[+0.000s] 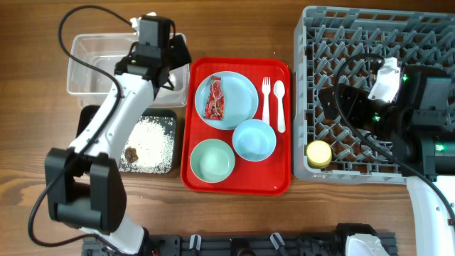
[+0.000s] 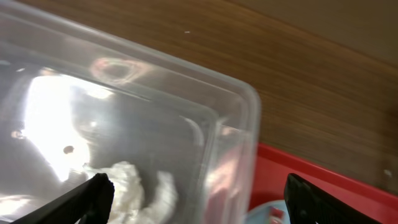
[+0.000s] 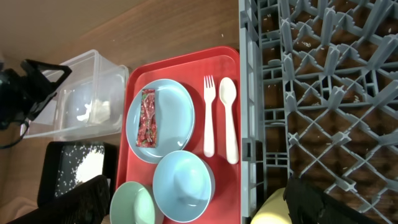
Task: Sort waste into correct bins and load items into the dishwasher rack
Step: 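Grasp the red wrapper on the light-blue plate with the left gripper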
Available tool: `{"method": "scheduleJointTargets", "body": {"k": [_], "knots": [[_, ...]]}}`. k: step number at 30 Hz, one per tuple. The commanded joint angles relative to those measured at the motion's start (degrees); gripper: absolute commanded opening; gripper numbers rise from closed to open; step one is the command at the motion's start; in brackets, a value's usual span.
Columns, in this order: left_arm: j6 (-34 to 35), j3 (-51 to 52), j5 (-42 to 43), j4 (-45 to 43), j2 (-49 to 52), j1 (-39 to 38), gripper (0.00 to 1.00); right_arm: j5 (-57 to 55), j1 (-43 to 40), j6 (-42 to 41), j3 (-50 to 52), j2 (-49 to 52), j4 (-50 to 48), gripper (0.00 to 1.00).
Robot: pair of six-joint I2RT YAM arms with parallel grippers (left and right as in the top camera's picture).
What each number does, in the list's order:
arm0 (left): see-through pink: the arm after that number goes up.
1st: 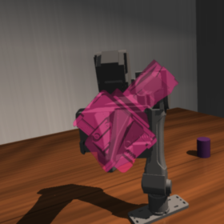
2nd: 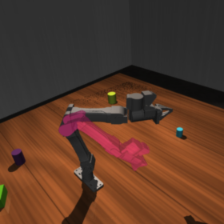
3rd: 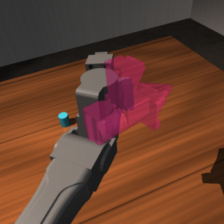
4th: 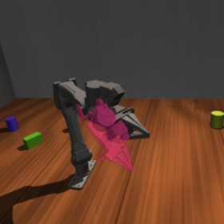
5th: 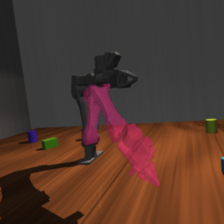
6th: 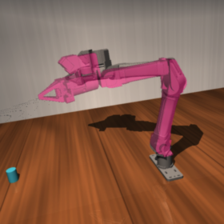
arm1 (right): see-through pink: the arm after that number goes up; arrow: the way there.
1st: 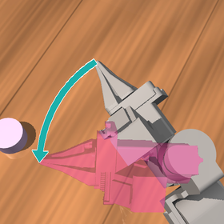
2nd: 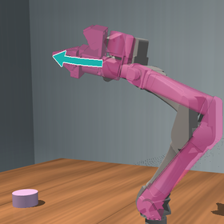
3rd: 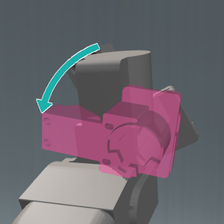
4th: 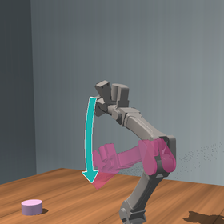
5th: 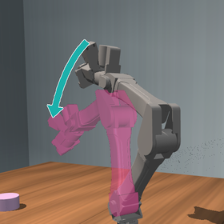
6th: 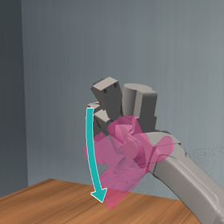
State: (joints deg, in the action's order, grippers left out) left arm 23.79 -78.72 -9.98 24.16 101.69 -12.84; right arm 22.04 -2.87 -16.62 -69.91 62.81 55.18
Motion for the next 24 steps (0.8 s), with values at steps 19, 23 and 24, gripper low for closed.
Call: {"method": "scheduleJointTargets", "body": {"k": [19, 23, 24], "knots": [[-2.3, -1.1, 0.1, 4.2, 18.0, -17.0, 0.33, -0.2, 0.2, 0.0, -0.6, 0.5, 0.0, 0.93], [-2.3, -1.6, 0.1, 6.8, 15.8, -17.0, 0.04, -0.2, 0.2, 0.1, -0.6, 0.6, 0.0, 0.93], [-2.3, -2.7, -0.2, 8.7, 13.1, -16.7, 0.04, -0.2, 0.2, 0.1, -0.6, 0.6, 0.0, 0.92]]}}
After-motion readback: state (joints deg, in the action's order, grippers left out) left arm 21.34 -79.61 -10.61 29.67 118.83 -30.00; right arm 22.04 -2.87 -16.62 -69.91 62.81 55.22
